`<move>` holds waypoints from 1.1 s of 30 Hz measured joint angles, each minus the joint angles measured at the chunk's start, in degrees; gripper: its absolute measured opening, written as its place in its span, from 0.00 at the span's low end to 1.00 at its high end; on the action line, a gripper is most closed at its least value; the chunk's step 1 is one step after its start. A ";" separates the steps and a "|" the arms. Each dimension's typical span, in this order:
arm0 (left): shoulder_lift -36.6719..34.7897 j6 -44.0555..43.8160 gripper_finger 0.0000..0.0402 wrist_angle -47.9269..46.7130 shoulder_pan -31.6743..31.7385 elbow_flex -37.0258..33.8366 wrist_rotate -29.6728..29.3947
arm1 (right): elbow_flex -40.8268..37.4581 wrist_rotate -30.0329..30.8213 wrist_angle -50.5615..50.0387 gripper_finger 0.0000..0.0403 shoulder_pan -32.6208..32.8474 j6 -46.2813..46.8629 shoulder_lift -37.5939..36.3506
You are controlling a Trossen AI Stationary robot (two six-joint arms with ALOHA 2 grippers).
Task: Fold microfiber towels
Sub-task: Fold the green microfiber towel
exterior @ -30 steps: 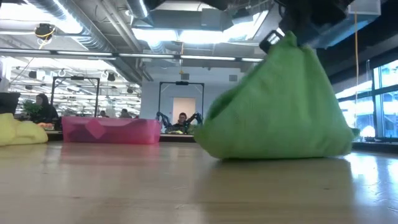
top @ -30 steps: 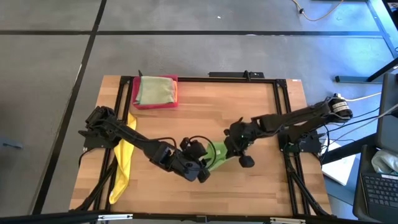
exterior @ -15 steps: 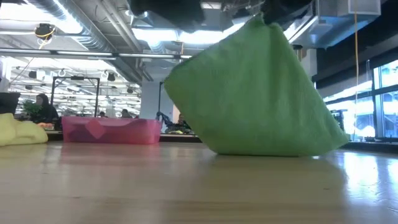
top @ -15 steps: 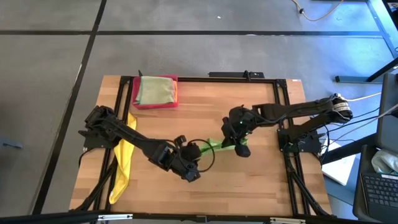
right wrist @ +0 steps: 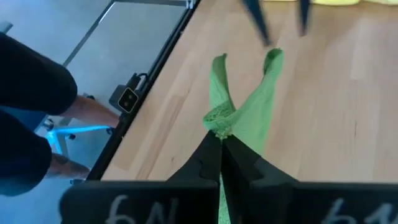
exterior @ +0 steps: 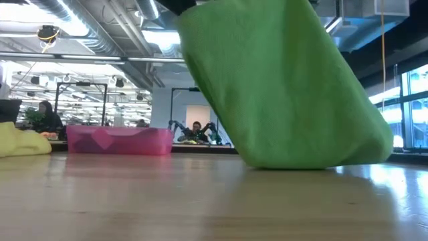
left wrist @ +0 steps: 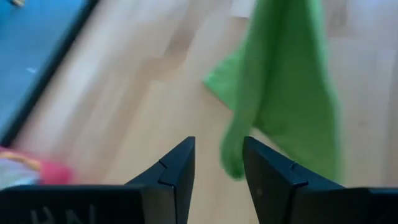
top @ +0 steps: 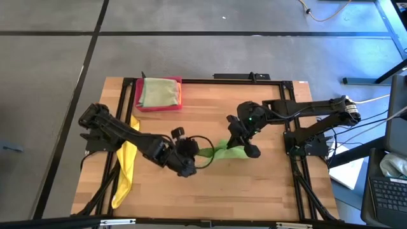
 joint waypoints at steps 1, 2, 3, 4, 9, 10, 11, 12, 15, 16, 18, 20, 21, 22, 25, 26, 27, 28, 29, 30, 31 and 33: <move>-0.44 1.01 0.31 -0.63 0.44 0.00 -0.99 | 0.04 0.02 -0.26 0.01 0.00 -0.21 0.00; -0.84 1.87 0.31 -1.30 0.96 0.00 -2.26 | 0.04 0.02 -0.63 0.01 0.00 -0.25 0.00; -1.21 2.67 0.31 -1.61 1.73 0.00 -3.70 | 0.04 0.02 -1.03 0.01 -0.06 -0.32 0.00; -1.53 3.38 0.31 -1.68 2.56 0.00 -4.97 | 0.04 0.02 -1.12 0.01 -0.07 -0.38 0.00; -3.58 6.00 0.31 0.61 8.87 0.02 -2.85 | 0.04 0.02 -0.89 0.01 -0.06 -1.01 0.00; -3.60 6.29 0.31 1.56 10.81 0.04 0.36 | 0.04 0.02 -0.76 0.01 -0.05 -1.33 0.00; -3.51 7.21 0.31 2.81 12.87 0.04 4.58 | 0.04 0.02 -0.40 0.01 -0.07 -1.57 0.00; -3.12 8.68 0.31 4.31 14.86 0.04 9.45 | 0.04 0.02 0.21 0.01 -0.07 -1.76 0.00; -1.05 14.04 0.31 8.82 19.86 0.06 23.67 | 0.04 0.03 2.05 0.01 -0.07 -1.89 0.00; -0.32 14.74 0.31 9.26 21.22 0.00 27.53 | 0.04 0.04 2.22 0.01 -0.06 -1.88 0.00; 0.49 15.12 0.31 11.08 23.80 -0.02 36.24 | 0.04 0.04 2.02 0.02 -0.04 -1.60 0.00; 0.58 14.91 0.31 12.26 25.97 -0.02 45.76 | 0.04 0.04 1.26 0.02 -0.05 -1.31 0.00; 0.58 14.48 0.31 12.98 26.82 -0.02 50.24 | 0.04 0.04 1.04 0.02 -0.05 -1.21 0.00; 0.58 13.83 0.31 13.43 27.34 -0.02 54.40 | 0.04 0.04 0.84 0.02 -0.07 -1.19 0.00; 0.60 11.29 0.31 13.70 27.55 -0.02 62.60 | 0.04 0.05 0.67 0.02 -0.20 -1.17 0.00; 0.59 10.28 0.31 13.68 27.27 -0.02 64.06 | 0.04 0.04 0.67 0.02 -0.39 -1.13 0.00; 0.60 9.64 0.31 13.68 26.76 -0.02 64.85 | 0.04 0.04 0.67 0.02 -0.61 -0.95 0.00; 0.60 8.97 0.31 13.59 26.16 -0.02 65.04 | 0.04 0.06 0.67 0.02 -0.90 -0.52 0.00; 0.60 8.90 0.31 13.30 25.42 -0.02 64.72 | 0.04 0.17 0.66 0.02 -1.29 -0.30 0.00; 0.60 8.97 0.31 12.79 24.50 -0.02 63.93 | 0.04 0.41 0.67 0.02 -1.64 -0.04 0.00; 0.62 9.21 0.31 12.23 23.59 -0.02 62.69 | 0.04 0.51 0.67 0.02 -2.09 0.12 -0.01; 0.64 9.29 0.31 11.26 21.97 -0.02 59.82 | 0.04 1.01 0.74 0.02 -3.08 1.17 -0.09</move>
